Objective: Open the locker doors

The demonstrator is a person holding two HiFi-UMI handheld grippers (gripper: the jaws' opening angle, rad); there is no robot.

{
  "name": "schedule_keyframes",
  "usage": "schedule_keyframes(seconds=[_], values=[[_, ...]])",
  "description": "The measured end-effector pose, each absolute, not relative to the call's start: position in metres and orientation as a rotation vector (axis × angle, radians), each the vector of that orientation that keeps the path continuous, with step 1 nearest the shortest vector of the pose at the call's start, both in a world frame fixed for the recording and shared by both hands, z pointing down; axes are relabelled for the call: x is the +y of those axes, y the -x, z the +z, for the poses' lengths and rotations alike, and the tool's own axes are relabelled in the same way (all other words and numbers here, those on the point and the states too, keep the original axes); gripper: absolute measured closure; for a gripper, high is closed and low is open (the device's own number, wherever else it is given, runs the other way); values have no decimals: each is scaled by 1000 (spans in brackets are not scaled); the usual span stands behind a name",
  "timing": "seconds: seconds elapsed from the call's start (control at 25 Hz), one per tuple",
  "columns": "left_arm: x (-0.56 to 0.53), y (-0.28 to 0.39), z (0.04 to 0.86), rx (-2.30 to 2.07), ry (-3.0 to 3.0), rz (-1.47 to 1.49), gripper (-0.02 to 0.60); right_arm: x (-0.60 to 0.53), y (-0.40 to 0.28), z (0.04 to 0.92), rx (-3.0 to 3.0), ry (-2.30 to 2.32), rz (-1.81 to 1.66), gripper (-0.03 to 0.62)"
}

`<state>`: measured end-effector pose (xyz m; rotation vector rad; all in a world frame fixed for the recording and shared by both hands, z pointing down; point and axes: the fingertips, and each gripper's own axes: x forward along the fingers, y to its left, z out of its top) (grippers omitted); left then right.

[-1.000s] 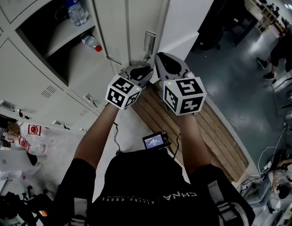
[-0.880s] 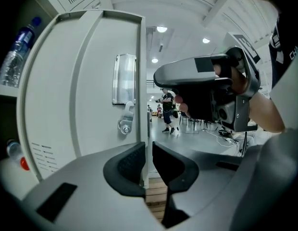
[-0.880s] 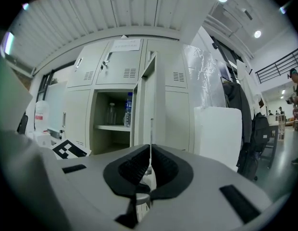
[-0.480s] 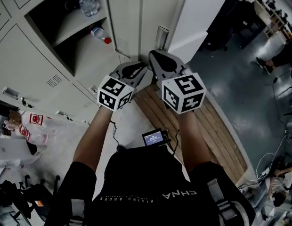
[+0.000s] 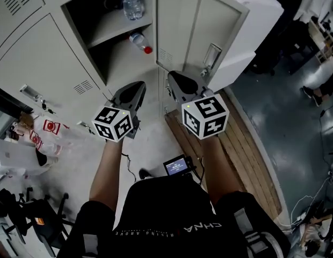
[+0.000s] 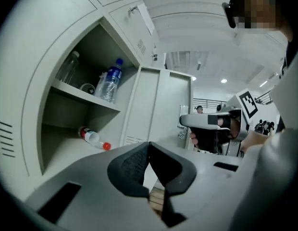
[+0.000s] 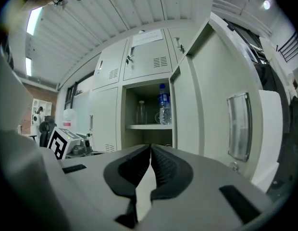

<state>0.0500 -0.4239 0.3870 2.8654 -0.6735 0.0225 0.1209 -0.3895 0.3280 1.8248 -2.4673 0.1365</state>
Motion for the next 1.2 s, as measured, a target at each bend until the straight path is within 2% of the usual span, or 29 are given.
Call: schedule_keyframes(seconds=[0.4, 0.6, 0.96, 1.2], values=[[-370, -46, 383, -949, -2815, 0, 561, -351, -160, 341, -2531, -1707, 144, 559], [-324, -42, 394, -1091, -2766, 77, 561, -326, -171, 367, -2594, -1605, 298, 560], [-240, -19, 390, -1191, -2769, 116, 561, -248, -149, 362, -2680, -1535, 315, 560], [-153, 21, 401, -1210, -2774, 113, 561, -167, -97, 371, -2669, -1517, 279, 560]])
